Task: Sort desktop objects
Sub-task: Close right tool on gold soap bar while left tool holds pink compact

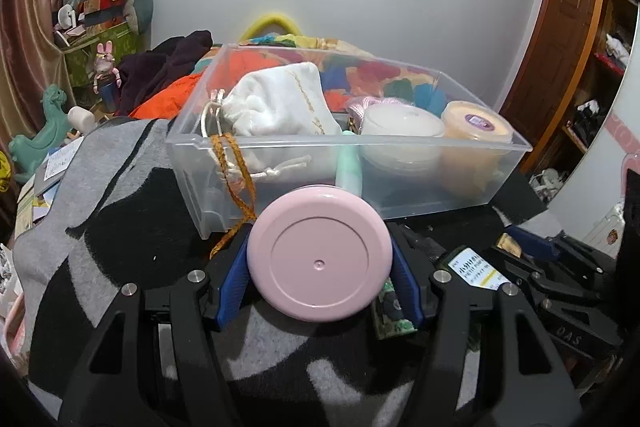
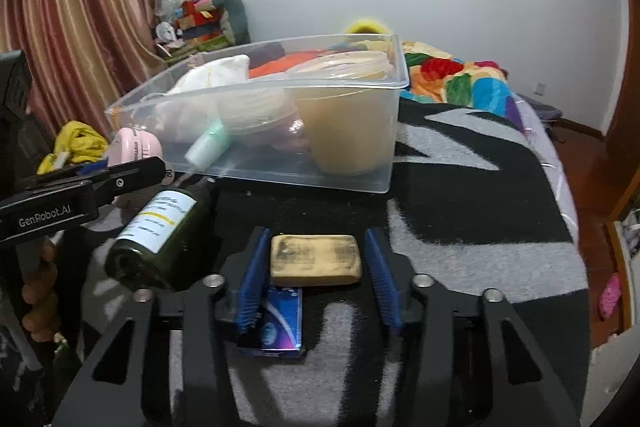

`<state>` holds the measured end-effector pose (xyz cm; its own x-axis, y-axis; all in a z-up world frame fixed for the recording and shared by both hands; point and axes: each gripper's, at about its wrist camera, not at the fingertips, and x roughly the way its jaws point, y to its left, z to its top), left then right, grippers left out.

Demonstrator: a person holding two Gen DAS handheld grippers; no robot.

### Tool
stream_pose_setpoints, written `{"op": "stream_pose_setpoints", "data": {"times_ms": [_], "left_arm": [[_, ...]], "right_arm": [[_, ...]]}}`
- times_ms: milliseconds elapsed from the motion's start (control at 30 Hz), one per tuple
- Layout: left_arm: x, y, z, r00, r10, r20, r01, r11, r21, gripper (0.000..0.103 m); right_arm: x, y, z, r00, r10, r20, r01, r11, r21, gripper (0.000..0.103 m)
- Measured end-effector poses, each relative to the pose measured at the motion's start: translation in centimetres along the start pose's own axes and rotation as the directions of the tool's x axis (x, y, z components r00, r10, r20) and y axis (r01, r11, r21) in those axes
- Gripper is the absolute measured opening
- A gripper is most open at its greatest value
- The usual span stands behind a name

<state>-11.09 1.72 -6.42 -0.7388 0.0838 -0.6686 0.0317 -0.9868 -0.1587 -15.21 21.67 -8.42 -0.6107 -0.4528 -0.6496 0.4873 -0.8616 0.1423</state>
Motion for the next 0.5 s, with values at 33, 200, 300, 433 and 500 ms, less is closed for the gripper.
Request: {"op": "stream_pose_setpoints", "data": {"times_ms": [33, 200, 300, 433, 500], "left_arm": [[-0.1, 0.1, -0.1, 1.0, -0.007, 0.001, 0.007, 1.0, -0.004, 0.062], [-0.5, 0.3, -0.5, 0.999, -0.037, -0.014, 0.037, 0.999, -0.006, 0.062], [-1.2, 0.4, -0.4, 0.999, -0.037, 0.002, 0.037, 0.999, -0.007, 0.062], [-2.6, 0.9, -0.2, 0.999, -0.038, 0.036, 0.039, 0.999, -0.015, 0.062], [-3.2, 1.4, -0.1, 0.998, -0.032, 0.053, 0.033, 0.999, -0.021, 0.062]], "right_arm": [[-0.1, -0.2, 0.0, 1.0, 0.021, 0.001, -0.021, 1.0, 0.007, 0.038], [-0.4, -0.7, 0.2, 0.997, 0.07, 0.022, -0.071, 0.996, 0.053, 0.037], [-0.9, -0.9, 0.4, 0.997, 0.068, 0.046, -0.071, 0.995, 0.069, 0.037], [-2.1, -1.2, 0.7, 0.991, 0.087, 0.1, -0.096, 0.991, 0.095, 0.037], [-2.7, -1.2, 1.1, 0.989, 0.074, 0.126, -0.088, 0.99, 0.107, 0.037]]}}
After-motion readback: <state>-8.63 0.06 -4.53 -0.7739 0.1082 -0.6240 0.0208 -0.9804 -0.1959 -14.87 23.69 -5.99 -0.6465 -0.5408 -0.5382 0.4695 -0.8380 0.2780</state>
